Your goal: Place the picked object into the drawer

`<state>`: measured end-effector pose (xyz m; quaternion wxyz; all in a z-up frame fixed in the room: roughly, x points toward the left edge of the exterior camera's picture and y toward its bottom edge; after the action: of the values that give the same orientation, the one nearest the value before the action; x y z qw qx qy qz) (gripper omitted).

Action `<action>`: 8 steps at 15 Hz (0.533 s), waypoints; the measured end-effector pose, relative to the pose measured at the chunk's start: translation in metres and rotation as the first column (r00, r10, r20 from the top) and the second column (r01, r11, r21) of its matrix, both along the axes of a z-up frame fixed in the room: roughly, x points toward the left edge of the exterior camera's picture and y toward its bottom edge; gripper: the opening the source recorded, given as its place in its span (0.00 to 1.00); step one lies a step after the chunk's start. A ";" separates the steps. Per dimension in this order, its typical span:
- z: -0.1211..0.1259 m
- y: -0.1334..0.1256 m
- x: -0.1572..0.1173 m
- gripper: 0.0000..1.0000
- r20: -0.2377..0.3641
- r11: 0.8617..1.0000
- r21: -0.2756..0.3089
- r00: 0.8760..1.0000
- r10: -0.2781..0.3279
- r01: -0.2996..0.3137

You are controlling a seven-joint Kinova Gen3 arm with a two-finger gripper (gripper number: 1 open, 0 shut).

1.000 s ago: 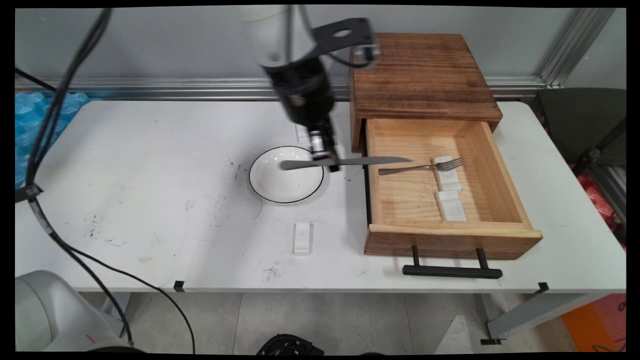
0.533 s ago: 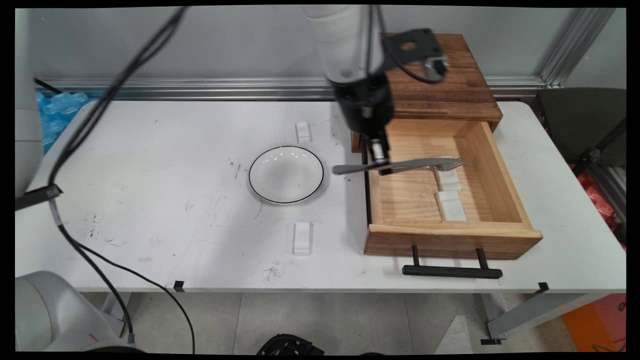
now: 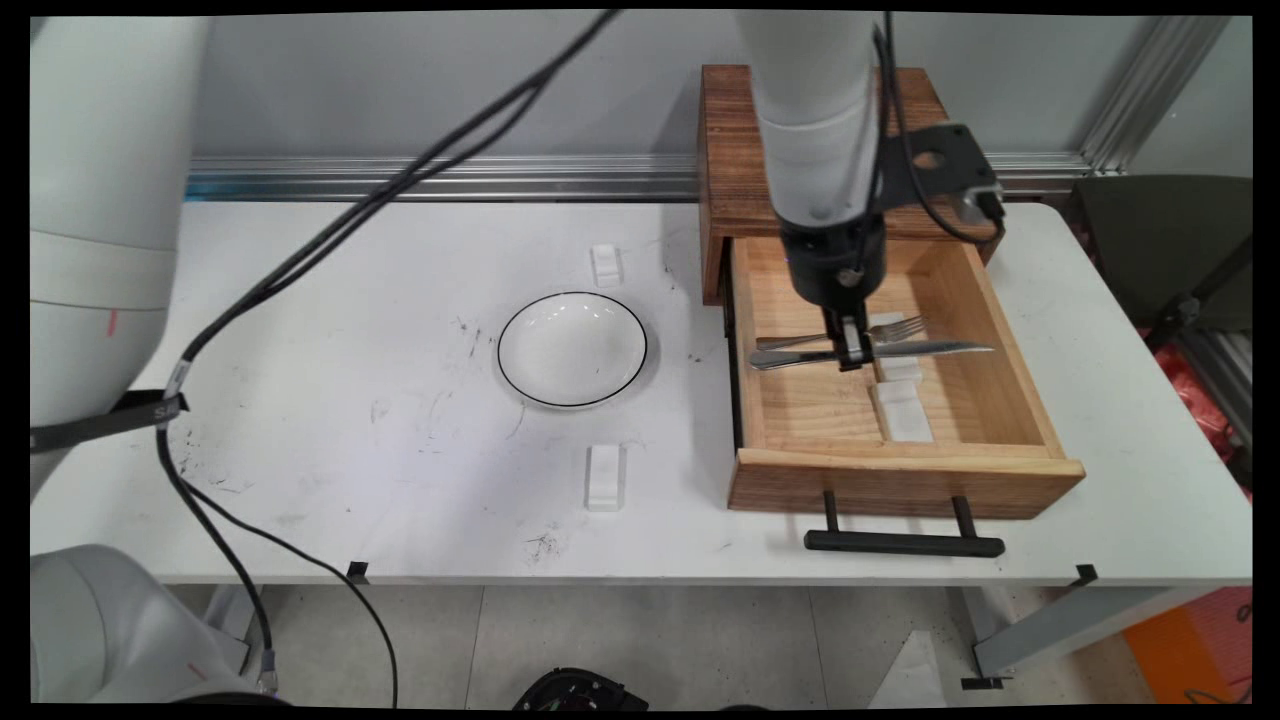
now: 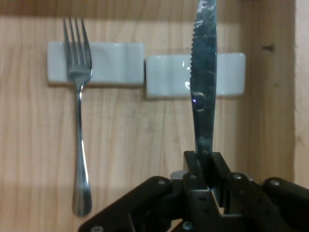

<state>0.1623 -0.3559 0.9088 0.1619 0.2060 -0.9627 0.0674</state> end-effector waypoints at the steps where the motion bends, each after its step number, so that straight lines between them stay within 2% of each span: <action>1: -0.006 -0.004 -0.007 0.00 0.005 1.000 -0.001 1.000 -0.004 0.004; 8: -0.044 -0.025 -0.040 0.00 0.022 1.000 -0.009 1.000 -0.013 0.014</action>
<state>0.1222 -0.3806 0.8645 0.1525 0.1980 -0.9655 0.0729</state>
